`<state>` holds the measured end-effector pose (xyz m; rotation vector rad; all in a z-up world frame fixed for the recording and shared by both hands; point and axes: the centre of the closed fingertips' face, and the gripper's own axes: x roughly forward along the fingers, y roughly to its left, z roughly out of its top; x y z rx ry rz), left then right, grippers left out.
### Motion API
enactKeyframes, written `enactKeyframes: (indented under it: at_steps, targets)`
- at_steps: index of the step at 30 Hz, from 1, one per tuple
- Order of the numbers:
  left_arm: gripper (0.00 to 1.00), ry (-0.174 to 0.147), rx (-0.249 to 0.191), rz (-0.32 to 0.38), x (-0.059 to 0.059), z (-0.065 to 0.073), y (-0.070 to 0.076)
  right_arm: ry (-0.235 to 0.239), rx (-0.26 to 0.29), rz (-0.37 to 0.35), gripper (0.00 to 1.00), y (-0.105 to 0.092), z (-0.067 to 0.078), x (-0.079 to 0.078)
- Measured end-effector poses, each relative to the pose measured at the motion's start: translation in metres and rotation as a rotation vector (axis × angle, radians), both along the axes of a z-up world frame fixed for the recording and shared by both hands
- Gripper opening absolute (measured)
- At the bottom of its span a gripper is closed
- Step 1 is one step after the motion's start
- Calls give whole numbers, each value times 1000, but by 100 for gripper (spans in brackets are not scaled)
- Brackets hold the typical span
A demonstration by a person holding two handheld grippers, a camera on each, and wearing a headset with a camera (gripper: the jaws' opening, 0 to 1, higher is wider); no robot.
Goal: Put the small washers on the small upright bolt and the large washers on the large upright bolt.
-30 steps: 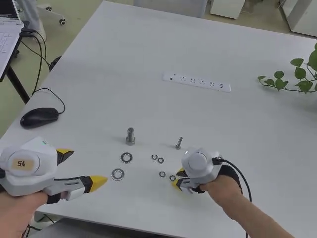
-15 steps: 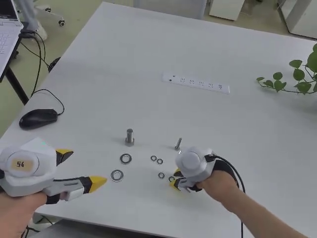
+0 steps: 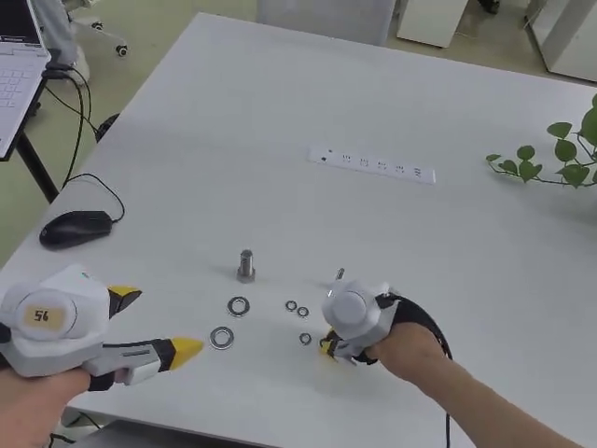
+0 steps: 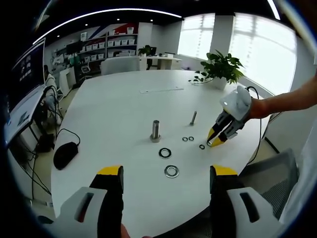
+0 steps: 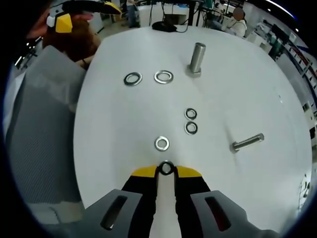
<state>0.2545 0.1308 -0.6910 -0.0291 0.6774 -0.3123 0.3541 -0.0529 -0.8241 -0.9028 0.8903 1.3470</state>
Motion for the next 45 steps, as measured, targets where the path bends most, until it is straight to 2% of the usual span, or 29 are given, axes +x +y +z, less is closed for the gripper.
enactKeyframes:
  at_steps: [6,13,17,24,34,45]
  targets:
    - [70,-1,2,-4,1,1,-1,-3,-3,-8,13,-1,0,-1]
    - [70,-1,5,-14,3,1,-3,13,18,-54,12,-3,0,-3]
    - [70,0,5,-16,4,0,-2,24,47,-83,12,-2,6,-3]
    - [70,6,4,-18,4,-3,-1,17,100,-145,12,-3,25,11]
    - [70,4,3,-24,10,-5,-1,-19,171,-225,12,-12,60,41]
    - [70,3,-2,-27,12,-5,-3,-47,203,-262,12,-18,83,61]
